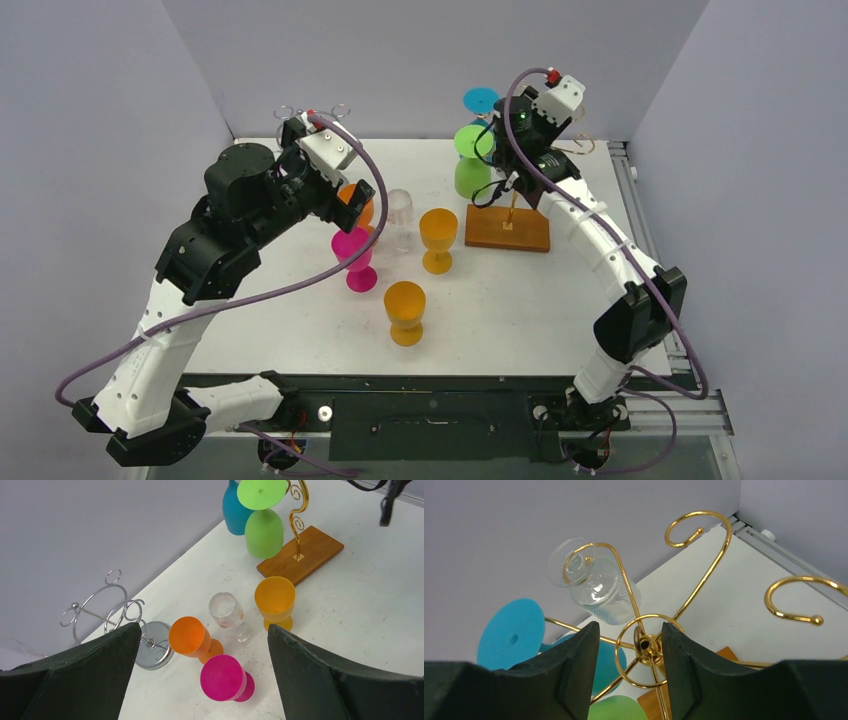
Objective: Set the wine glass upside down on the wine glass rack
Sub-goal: Adjust the wine rack at the center of the board.
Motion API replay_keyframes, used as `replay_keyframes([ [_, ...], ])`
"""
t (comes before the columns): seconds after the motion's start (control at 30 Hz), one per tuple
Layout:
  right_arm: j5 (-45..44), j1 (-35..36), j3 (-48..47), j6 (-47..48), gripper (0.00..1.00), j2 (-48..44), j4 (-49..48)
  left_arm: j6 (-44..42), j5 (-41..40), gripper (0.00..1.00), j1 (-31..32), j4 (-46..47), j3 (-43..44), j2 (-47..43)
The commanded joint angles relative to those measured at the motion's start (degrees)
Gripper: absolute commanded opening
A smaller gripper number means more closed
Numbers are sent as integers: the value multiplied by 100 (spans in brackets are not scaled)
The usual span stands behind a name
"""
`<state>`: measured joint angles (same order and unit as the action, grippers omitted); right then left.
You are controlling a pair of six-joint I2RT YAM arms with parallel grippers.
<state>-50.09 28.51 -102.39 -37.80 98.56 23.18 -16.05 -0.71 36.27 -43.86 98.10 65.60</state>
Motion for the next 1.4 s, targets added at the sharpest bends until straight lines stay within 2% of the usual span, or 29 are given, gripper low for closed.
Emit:
replay_keyframes([
  [0.0, 444, -17, 516, 470, 48, -962, -1265, 41, 71, 96, -24, 265, 6, -158],
  [0.13, 1346, -209, 400, 931, 54, -1155, -986, 58, 71, 96, -24, 259, 31, -158],
  [0.23, 2687, -611, 219, 1131, 55, -1267, -647, 67, 71, 96, -24, 256, 41, -165],
  [0.3, 3900, -1039, 75, 1278, 55, -1271, -425, 66, 71, 96, -24, 256, 63, -161],
  [0.47, 7613, -2297, -393, 1660, 56, -883, -33, 59, 71, 96, -24, 226, 153, -105],
  [0.57, 8690, -2635, -710, 2143, 56, -559, 387, 67, 71, 96, -24, 216, 218, -39],
  [0.7, 9308, -2662, -804, 2965, 57, -381, 678, 85, 71, 96, -24, 219, 274, 26],
  [0.83, 9565, -2687, -1211, 3538, 56, -70, 1268, 85, 71, 96, -24, 190, 327, 88],
  [1.0, 9506, -2729, -1646, 4128, 52, 244, 2088, 76, 71, 96, -24, 150, 461, 170],
  [1.37, 9082, -2613, -1275, 4595, 48, 129, 2384, 67, 67, 96, -24, 150, 470, 202],
])
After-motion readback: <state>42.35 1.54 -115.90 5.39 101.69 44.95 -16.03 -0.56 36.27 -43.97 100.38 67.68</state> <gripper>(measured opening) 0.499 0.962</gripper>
